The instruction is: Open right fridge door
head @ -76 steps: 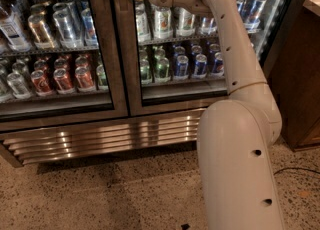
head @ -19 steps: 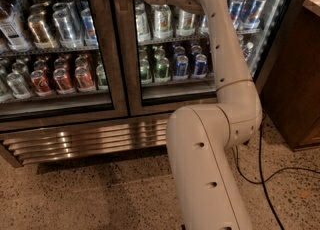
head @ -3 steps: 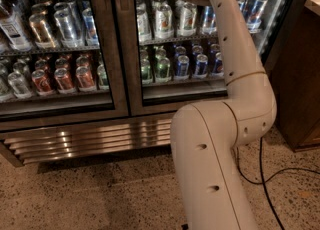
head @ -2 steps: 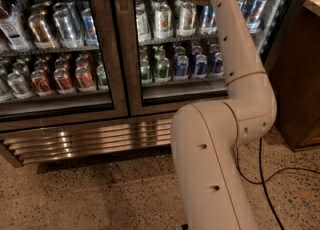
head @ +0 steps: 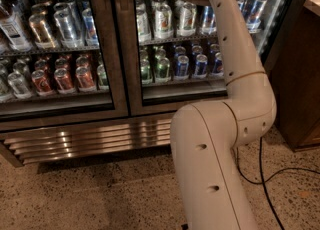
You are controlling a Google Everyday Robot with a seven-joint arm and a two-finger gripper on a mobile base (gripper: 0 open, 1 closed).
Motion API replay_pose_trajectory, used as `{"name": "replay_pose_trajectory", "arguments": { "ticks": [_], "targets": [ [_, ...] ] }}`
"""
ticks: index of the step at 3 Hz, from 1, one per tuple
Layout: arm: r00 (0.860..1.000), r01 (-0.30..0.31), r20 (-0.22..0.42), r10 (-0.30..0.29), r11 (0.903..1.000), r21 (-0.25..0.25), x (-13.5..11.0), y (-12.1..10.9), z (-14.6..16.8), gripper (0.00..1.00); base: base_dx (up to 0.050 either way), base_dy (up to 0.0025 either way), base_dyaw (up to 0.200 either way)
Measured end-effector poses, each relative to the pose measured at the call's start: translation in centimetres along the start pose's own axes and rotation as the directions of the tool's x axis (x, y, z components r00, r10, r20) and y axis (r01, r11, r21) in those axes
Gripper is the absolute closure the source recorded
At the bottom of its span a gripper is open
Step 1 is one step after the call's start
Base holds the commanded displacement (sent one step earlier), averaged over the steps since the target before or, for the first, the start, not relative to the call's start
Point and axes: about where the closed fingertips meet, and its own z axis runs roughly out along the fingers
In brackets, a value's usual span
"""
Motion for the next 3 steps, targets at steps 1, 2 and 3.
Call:
{"name": "replay_pose_trajectory", "arguments": {
  "ticks": [1,2,3],
  "targets": [
    [1.000,0.000,0.000,0.000,1.0000,0.000,0.00,0.00,0.00,0.42,0.000,0.00000,0.000],
    [1.000,0.000,0.000,0.000,1.0000,0.000,0.00,0.00,0.01,0.65,0.000,0.00000,0.000],
    [1.000,0.000,0.000,0.000,1.0000,0.000,0.00,0.00,0.01,0.87,0.000,0.00000,0.000]
  ]
}}
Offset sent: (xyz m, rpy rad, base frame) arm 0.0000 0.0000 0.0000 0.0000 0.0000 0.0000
